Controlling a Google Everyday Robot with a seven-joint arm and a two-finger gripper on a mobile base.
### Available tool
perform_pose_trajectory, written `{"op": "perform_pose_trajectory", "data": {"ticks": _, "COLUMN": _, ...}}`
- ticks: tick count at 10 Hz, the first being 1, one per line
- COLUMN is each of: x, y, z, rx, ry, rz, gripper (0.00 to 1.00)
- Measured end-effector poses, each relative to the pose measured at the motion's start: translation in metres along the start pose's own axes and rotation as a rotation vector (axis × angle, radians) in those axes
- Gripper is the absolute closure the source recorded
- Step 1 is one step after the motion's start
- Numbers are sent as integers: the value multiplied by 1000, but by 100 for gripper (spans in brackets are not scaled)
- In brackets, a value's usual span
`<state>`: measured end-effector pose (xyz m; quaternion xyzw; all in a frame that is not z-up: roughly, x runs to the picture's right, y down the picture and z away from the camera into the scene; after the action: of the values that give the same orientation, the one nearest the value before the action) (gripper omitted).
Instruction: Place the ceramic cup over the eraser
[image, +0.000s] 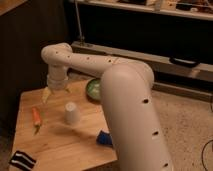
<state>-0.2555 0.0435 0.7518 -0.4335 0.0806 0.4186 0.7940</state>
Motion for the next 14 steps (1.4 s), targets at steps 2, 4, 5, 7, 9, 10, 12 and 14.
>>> {"op": "perform_pose_trajectory", "data": {"ticks": 2, "x": 0, "y": 0, "z": 0, "rx": 0, "ry": 0, "rz": 0, "gripper": 20}}
{"op": "perform_pose_trajectory", "data": {"ticks": 4, "x": 0, "y": 0, "z": 0, "rx": 0, "ry": 0, "rz": 0, "gripper": 20}}
{"op": "perform_pose_trajectory", "data": {"ticks": 5, "x": 0, "y": 0, "z": 0, "rx": 2, "ry": 0, "rz": -1, "gripper": 20}}
{"op": "perform_pose_trajectory", "data": {"ticks": 7, "x": 3, "y": 5, "z": -1, "rx": 79, "ry": -17, "rz": 18, "gripper": 20}}
{"op": "perform_pose_trajectory", "data": {"ticks": 9, "x": 13, "y": 23, "z": 5, "rx": 276, "ry": -76, "rz": 46, "gripper": 20}}
{"op": "perform_pose_trajectory", "data": {"ticks": 10, "x": 20, "y": 22, "z": 7, "rx": 368, "ry": -124, "rz": 61, "gripper": 20}}
{"op": "perform_pose_trajectory", "data": {"ticks": 12, "x": 28, "y": 19, "z": 7, "rx": 479, "ry": -198, "rz": 71, "gripper": 20}}
{"op": "perform_pose_trajectory", "data": {"ticks": 14, "x": 32, "y": 19, "z": 5, "rx": 532, "ry": -248, "rz": 69, "gripper": 20}}
